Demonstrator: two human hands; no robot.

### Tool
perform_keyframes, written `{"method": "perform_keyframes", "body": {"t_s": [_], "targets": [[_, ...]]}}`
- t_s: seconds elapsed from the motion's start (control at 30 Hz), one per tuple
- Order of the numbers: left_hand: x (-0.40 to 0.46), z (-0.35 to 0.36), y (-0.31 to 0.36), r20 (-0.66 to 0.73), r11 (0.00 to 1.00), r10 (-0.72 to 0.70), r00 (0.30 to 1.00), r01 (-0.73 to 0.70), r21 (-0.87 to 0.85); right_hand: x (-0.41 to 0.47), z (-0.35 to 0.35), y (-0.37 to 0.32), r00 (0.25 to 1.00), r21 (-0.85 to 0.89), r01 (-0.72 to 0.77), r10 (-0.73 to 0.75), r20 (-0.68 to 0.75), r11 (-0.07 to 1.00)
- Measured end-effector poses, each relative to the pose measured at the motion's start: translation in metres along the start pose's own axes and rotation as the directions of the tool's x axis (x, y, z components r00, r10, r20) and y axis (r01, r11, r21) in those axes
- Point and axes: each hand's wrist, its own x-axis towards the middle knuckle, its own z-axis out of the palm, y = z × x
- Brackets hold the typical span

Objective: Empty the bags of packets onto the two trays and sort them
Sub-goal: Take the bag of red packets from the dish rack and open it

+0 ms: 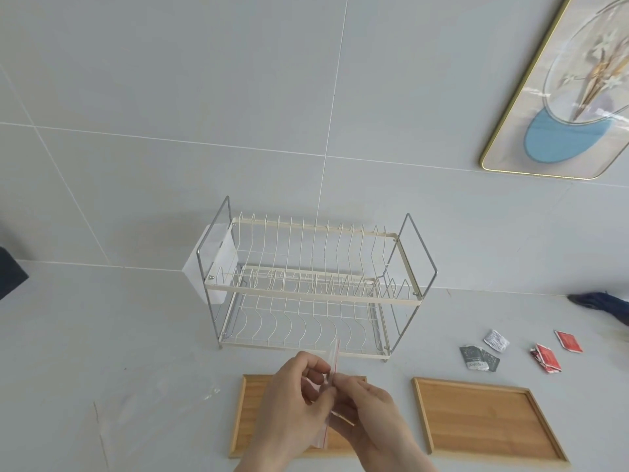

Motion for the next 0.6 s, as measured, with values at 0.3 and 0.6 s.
{"method": "perform_keyframes", "body": {"t_s": [0.3,0.6], "targets": [[-0.002,-0.006,-0.006,0.037,0.998,-0.049,0.998,0.051,-0.046,0.003,-0.002,0.001,0.997,-0.136,0.062,-0.069,-0.047,0.989],[-0.001,-0.006,-0.005,0.026,0.993,-0.075,0.997,0.077,-0.094,0.007,-0.002,-0.003,0.951,-0.362,0.267,-0.305,-0.053,0.893]]}}
